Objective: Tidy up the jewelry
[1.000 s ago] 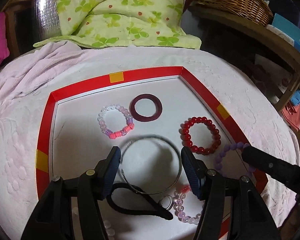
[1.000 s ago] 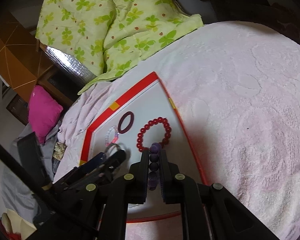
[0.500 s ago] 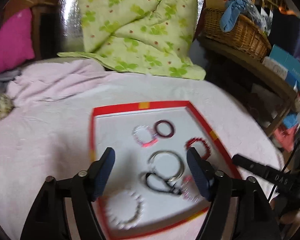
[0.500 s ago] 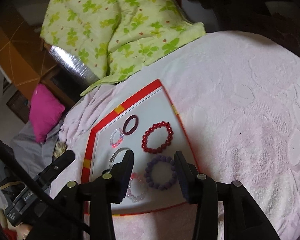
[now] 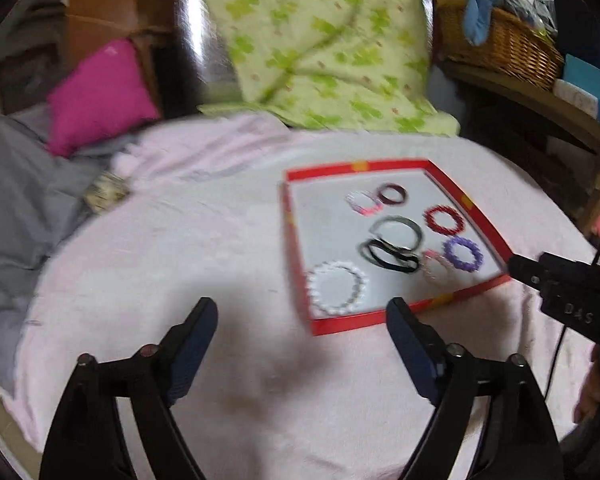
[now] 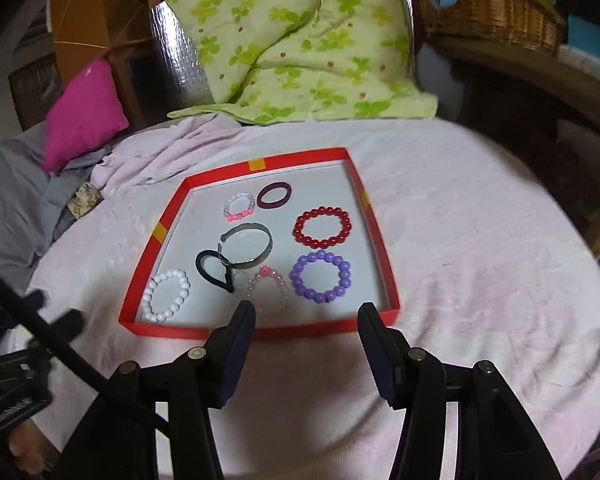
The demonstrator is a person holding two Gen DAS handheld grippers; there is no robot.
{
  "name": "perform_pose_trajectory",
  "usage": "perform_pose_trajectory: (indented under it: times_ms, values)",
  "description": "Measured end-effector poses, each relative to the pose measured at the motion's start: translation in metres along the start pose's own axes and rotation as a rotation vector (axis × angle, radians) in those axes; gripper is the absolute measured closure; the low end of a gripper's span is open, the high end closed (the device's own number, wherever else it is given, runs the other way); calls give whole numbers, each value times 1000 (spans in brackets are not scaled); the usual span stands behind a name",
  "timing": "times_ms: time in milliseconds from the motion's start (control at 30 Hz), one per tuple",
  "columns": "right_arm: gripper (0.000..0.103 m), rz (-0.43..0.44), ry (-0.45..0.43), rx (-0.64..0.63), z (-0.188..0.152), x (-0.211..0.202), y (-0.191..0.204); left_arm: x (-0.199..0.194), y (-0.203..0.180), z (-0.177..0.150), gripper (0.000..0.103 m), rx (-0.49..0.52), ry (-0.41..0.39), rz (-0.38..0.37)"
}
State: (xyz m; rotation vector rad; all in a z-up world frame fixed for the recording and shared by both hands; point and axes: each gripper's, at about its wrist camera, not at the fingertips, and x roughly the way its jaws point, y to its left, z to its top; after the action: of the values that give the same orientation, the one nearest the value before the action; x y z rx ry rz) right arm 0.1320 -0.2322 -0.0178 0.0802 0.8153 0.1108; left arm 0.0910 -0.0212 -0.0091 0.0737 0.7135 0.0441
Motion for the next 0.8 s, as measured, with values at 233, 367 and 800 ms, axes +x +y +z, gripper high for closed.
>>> perform_pose_trajectory:
  times_ms: [233,367,800]
  values:
    - [42,-46,-60,-38,-23,-28,22,-19,4,-3,11,12,-60,-12]
    - [42,-50,-89,-42,-24,-35,28,-18,7,-5,11,14,-61,7]
    - [42,-29,-83,-53,-20,-28,34,-6,-3,-6,11,23,-27,21]
